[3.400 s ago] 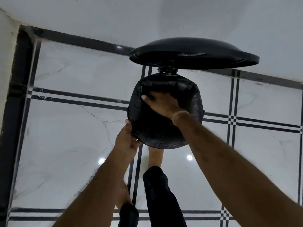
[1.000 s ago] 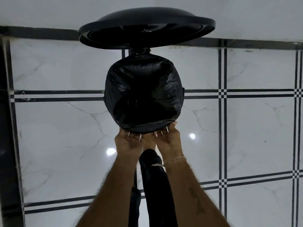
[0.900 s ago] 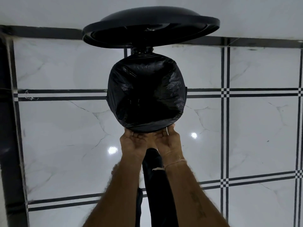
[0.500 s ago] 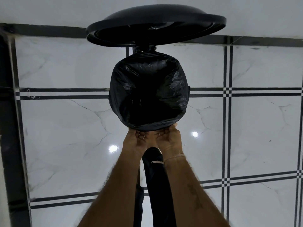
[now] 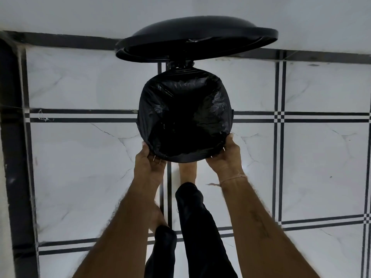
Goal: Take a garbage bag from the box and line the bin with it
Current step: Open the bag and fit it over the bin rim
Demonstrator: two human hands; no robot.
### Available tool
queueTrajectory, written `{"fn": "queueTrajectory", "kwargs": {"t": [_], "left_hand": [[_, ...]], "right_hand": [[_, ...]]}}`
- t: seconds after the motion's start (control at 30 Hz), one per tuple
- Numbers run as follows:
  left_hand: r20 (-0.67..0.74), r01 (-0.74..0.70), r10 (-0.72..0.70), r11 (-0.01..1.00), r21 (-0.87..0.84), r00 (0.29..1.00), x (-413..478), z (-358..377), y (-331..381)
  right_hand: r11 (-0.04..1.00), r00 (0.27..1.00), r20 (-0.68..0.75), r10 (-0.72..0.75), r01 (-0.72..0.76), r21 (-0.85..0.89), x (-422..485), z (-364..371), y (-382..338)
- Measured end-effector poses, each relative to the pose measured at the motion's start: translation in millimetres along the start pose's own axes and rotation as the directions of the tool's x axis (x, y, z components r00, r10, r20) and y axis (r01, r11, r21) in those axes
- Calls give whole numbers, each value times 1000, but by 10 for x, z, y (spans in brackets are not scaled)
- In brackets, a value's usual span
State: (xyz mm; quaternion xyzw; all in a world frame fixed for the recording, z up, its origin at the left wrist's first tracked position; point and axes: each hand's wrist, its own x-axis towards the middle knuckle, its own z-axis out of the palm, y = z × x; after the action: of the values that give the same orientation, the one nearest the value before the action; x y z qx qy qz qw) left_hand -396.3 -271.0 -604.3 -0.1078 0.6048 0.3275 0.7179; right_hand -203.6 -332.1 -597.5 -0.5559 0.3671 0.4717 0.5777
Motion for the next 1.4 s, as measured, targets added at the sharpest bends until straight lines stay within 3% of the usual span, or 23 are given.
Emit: {"fn": "queueTrajectory", "kwargs": {"t": [0.27,0.4,0.63,0.77,0.9,0.97,1.03,1.2,1.3,1.4], "left_hand": [[59,2,-12,988,156,998,123,52,302],[2,52,-54,972,227,999,203,85,409],[2,-26,26,972,233,1000,198,121,477],[-17,64,-62,975,214,998,204,159,513],[-126,90,-63,971,221,990,167,170,527],[-176,-27,71,970,241,982,155,228,565],[-138,-131,185,934,333,973,154,352,611],[-68,-172,253,808,564,965,200,546,711],[-64,-104,176,796,597,982,307,540,797],[-39,-59,104,786,615,994,338,556,879]], "right_hand": [[993,999,10,48,-47,-104,150,70,-249],[986,998,-38,-40,34,-164,279,81,-335],[940,998,-37,-44,29,-340,243,195,-510],[928,999,-40,-20,4,-373,249,202,-552],[890,979,-51,-197,157,-427,171,197,-546],[824,923,-18,-383,333,-459,168,265,-534],[765,882,53,-469,435,-475,139,422,-541],[737,916,79,-394,366,-568,255,729,-696],[782,977,74,-198,203,-589,325,820,-748],[781,989,106,-100,144,-608,192,890,-799]]}}
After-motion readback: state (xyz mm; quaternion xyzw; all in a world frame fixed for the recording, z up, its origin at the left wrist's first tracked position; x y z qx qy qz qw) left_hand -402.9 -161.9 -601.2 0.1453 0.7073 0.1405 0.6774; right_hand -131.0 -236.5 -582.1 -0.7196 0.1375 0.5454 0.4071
